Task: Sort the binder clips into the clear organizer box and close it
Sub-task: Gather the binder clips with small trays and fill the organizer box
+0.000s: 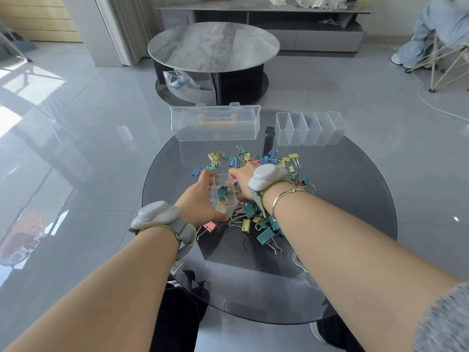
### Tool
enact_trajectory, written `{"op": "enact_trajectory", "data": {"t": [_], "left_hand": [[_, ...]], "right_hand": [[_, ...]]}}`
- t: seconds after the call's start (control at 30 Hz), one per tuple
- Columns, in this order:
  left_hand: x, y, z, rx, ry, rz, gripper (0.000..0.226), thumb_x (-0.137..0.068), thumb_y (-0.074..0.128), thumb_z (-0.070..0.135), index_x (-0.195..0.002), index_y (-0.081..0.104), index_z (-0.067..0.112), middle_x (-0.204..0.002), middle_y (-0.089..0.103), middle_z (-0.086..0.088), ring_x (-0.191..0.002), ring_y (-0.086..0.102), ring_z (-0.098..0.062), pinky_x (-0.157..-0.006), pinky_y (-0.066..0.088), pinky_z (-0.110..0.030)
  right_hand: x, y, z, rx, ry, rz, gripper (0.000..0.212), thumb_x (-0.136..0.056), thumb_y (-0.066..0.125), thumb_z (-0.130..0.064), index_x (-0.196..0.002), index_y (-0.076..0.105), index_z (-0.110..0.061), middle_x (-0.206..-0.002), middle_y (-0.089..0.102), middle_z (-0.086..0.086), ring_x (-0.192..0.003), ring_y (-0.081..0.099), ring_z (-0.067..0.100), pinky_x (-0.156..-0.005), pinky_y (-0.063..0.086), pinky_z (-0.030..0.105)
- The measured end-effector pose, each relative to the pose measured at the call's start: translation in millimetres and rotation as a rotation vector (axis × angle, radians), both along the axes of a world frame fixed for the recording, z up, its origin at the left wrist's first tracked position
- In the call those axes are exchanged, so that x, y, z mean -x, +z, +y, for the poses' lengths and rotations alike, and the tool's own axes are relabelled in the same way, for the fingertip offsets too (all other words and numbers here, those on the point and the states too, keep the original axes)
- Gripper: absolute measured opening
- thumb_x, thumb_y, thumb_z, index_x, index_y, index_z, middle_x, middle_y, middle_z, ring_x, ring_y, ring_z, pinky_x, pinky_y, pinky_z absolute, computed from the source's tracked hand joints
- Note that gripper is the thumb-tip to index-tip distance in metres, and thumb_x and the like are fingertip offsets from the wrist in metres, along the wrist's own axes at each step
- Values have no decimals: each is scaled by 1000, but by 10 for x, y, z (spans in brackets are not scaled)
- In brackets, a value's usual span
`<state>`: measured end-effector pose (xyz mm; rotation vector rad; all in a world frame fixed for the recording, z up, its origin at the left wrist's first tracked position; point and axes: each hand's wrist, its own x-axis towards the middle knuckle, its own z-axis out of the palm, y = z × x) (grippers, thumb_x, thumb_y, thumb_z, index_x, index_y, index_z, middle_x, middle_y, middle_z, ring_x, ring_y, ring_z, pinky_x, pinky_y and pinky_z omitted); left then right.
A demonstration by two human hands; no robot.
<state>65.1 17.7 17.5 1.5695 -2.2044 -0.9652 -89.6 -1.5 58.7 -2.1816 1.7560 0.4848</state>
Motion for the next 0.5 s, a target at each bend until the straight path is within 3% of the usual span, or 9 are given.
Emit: {"op": "enact_trajectory", "data": {"t": [0.1,0.27,0.37,0.5], "left_hand": [[10,2,-2,1,1,-7,88,-61,85,25,-128,28,19,-123,52,-2,-104,55,-23,-78,47,-29],[18,5,6,-6,15,-28,89,-60,86,25,-127,28,19,-121,52,-3,-108,55,-27,-84,50,-38],[26,3,22,-4,30,-27,87,-60,86,24,-125,28,18,-119,53,-5,-104,55,-26,-84,49,-39],[45,16,31,-13,41,-45,88,-61,86,24,-126,27,18,-119,54,-8,-96,52,-23,-83,49,-39]], "right_hand": [[15,-40,-21,31,-28,-46,30,-86,60,-7,-103,36,-13,-72,37,6,-80,42,27,-52,27,26],[107,-99,-12,123,-78,-183,27,-85,64,-23,-101,45,-14,-92,56,9,-78,47,24,-65,37,26],[182,-21,-1,169,-99,-269,37,-81,69,-28,-110,52,-12,-89,57,4,-77,48,23,-61,33,26],[249,132,54,213,-97,-336,42,-80,71,-38,-108,55,-12,-77,56,-2,-73,48,22,-56,30,26]]}}
